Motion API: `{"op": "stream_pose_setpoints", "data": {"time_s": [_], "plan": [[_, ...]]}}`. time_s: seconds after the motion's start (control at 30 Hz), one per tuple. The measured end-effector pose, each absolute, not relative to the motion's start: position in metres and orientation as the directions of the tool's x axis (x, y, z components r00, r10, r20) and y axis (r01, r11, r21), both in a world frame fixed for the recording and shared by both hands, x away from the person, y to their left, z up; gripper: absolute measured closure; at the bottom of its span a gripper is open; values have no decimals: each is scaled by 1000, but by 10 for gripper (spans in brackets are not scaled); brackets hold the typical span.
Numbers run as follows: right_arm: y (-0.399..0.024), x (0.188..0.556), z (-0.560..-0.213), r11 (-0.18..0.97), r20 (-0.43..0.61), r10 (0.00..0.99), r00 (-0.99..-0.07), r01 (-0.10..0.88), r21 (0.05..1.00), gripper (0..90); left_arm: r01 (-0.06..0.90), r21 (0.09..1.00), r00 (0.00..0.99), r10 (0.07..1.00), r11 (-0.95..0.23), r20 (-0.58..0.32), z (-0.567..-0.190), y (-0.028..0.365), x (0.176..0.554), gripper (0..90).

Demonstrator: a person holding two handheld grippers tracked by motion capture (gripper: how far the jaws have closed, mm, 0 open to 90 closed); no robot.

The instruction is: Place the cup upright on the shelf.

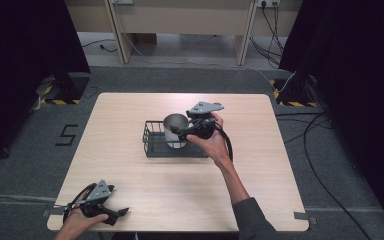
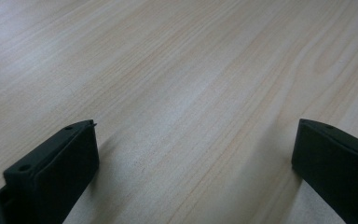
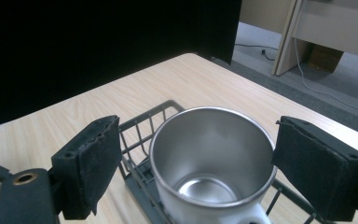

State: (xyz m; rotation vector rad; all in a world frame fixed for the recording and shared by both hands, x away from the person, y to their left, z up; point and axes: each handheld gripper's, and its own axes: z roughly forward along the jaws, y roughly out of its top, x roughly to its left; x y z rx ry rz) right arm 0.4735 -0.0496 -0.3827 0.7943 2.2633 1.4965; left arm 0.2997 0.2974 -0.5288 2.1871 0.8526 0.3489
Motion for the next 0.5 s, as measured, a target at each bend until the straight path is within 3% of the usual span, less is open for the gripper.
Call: {"op": "stream_pose_setpoints", "data": {"time_s": [0.5], "plan": [[-64,446,-387,289,41,600,-799,264,920,155,468,732,740,673,-496,-17,-529,298,299,0]]}}
